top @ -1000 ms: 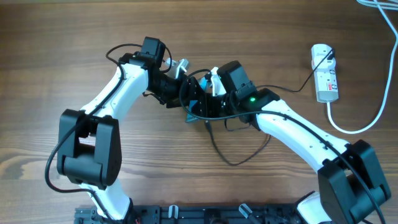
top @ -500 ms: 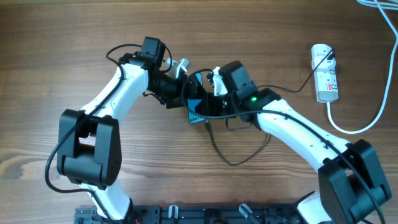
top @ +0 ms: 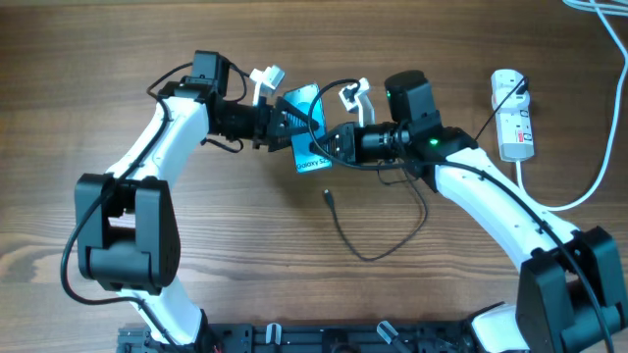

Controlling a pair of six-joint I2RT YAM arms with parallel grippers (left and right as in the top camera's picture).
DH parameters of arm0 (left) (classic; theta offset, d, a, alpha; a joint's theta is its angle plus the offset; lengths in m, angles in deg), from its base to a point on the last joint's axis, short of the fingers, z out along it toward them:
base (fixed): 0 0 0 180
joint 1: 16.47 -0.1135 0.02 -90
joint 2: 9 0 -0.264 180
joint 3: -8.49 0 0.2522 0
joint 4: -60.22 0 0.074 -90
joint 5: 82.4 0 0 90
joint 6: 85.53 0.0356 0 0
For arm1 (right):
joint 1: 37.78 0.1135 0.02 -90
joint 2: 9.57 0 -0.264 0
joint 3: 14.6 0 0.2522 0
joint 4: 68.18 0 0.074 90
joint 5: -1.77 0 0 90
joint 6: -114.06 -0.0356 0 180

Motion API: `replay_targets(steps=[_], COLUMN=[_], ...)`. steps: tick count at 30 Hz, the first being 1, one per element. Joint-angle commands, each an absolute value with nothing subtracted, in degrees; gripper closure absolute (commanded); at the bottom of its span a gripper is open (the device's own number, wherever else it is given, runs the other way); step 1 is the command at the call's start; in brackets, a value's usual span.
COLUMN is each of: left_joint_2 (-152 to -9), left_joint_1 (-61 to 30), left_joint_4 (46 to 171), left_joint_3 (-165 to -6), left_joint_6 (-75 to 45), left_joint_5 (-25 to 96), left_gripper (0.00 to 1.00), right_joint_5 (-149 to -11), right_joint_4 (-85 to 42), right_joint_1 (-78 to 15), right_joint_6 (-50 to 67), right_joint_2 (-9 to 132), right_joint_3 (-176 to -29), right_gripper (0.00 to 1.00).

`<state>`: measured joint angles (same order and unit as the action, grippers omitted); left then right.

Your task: Plug charger to phone and switch on socket

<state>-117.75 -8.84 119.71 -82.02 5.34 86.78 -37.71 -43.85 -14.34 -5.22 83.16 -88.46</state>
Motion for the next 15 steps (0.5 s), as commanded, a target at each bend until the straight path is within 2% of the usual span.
replay_targets(steps=[1,6,15], left_joint_2=[-117.25,-115.59,-108.61], left_joint_1=[-8.25,-8.81,-9.84], left_joint_4=[119.54,118.8,115.67], left_joint_3=[-81.98,-82.0,-82.0], left_joint_6=[8.79,8.79,8.75], left_joint_5=[97.97,97.97,97.95], left_gripper=[0.32,0.46,0.47], right_joint_5=[-35.85,-35.85,-36.9], right_joint_4=[-47.57,-49.4,-49.21], right_joint_1=[-13.88,-13.88,-13.86], right_joint_6=[-5.81,-6.8,-6.8], right_joint_2=[82.33,82.35,82.48], right_joint_3=[-89.38,-89.38,-88.98], right_gripper=[0.96,0.96,0.96])
